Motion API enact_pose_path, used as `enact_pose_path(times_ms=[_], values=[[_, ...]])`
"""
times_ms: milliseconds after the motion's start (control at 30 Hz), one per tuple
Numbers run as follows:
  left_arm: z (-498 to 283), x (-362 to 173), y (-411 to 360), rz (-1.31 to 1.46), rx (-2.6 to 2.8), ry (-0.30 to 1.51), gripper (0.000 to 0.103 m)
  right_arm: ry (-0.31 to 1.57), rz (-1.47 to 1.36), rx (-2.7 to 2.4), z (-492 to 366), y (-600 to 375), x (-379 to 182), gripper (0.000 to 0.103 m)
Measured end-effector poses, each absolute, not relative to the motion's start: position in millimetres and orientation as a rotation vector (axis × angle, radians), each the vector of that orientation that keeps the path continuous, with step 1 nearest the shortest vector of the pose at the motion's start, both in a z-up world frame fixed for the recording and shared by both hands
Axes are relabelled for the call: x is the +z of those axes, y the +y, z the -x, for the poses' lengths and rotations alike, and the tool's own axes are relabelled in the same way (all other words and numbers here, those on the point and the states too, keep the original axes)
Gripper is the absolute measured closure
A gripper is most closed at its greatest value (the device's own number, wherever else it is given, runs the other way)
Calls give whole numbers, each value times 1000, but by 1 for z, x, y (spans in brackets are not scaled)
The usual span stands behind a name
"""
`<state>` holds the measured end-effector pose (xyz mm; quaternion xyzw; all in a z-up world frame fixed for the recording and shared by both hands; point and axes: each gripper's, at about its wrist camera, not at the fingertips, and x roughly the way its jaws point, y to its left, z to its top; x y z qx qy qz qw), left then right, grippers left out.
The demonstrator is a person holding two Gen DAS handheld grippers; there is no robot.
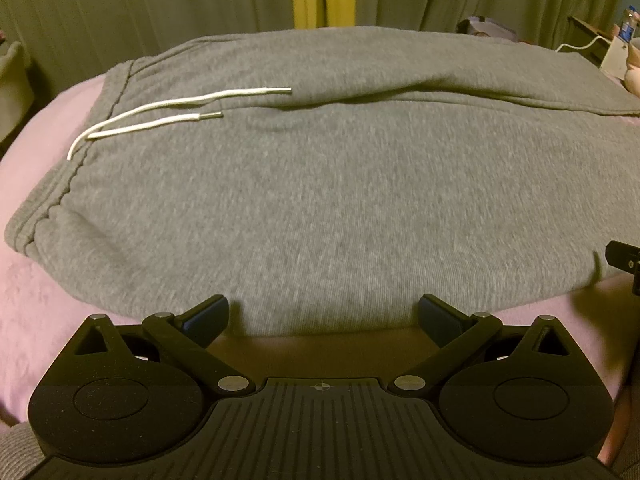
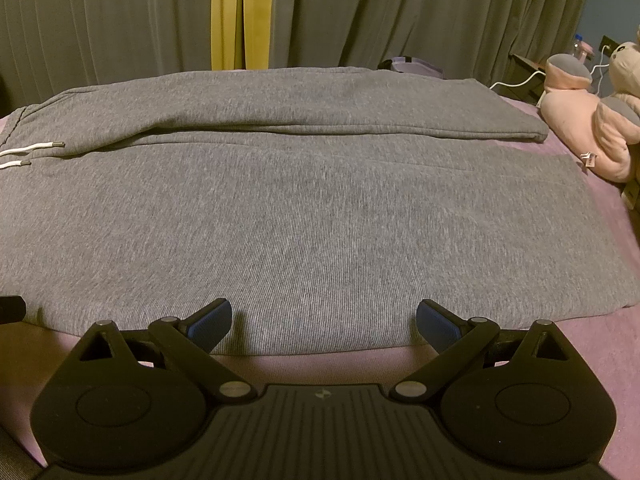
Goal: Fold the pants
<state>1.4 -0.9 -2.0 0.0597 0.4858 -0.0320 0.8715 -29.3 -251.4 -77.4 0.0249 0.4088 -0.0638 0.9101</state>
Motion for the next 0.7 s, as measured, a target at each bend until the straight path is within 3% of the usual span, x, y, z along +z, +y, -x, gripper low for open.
enact_pose_path(times_ms=[700], values=[[4, -7, -1, -124, -69, 1018, 0, 843, -52, -131, 30, -252, -77, 4]])
